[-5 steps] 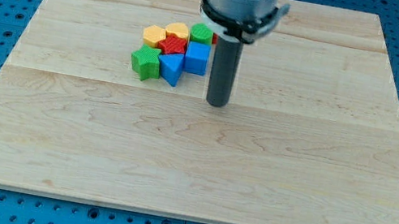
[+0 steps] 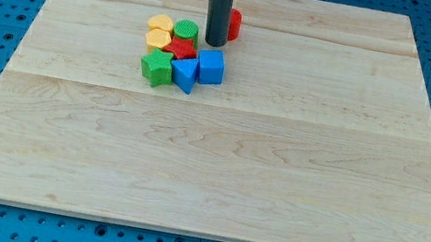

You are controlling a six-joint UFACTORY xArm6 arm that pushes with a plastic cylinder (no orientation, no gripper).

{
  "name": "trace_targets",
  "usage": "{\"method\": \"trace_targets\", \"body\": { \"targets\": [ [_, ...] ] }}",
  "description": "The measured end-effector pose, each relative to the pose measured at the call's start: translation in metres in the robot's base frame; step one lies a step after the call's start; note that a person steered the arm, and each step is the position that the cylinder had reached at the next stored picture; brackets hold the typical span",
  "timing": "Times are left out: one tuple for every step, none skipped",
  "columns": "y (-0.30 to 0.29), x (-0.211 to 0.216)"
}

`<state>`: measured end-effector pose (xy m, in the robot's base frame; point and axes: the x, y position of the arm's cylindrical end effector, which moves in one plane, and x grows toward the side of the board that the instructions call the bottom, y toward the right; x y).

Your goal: Push red circle to the top center of board

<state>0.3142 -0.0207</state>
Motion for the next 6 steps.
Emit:
{"method": "trace_targets", "body": {
  "targets": [
    [0.016,-0.027],
    [0.05,-0.036],
    [0.051,-0.035],
    [0.054,-0.031],
    [0.041,-0.031],
    [0.034,-0.016]
  ]
}}
